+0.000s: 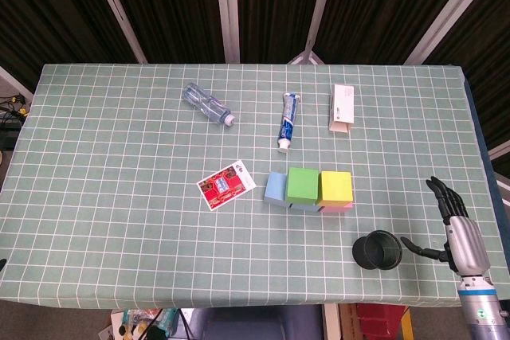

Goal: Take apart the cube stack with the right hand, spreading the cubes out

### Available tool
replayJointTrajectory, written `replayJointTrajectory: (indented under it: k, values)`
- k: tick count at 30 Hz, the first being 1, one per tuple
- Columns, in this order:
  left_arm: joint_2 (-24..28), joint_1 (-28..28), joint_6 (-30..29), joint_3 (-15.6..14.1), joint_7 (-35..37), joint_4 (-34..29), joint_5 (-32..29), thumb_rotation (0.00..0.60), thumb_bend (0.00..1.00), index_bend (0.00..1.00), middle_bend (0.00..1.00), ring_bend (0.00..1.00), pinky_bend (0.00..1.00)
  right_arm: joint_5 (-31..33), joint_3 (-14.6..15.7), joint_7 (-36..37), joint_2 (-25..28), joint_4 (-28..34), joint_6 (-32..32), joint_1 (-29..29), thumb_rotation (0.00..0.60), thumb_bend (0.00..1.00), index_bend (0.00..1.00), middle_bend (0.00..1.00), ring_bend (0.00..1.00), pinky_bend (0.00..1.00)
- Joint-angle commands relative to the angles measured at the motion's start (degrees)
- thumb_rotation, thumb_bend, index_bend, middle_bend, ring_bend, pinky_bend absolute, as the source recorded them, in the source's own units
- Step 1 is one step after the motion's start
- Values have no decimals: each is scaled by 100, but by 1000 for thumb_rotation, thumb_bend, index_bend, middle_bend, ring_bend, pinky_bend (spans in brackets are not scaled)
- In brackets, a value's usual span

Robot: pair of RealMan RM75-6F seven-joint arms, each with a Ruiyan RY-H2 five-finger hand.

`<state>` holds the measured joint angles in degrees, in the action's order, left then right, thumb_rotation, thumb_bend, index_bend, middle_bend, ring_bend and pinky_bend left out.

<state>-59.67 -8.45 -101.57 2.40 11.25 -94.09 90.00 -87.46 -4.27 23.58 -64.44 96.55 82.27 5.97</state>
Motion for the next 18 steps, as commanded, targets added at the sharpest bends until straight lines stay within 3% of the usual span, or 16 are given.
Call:
replayJointTrajectory:
  k: [1, 11, 18]
  values:
    - [-35, 20, 5, 22, -9, 32, -4, 600, 183, 97, 0, 0, 0, -255, 109, 1023, 305, -76, -583, 347, 600, 154, 3, 0, 0, 0]
    - [-19, 19, 84, -34, -106, -51, -11, 600, 183, 86, 0, 0, 0, 622, -254, 649, 521, 398, -1706, 1012, 600, 154, 0, 0, 0, 0]
    - [14, 15, 124, -33, -62, -80, -71, 600, 183, 80, 0, 0, 0, 1590, -535, -713, 151, 424, -2070, 1431, 600, 154, 0, 0, 0, 0]
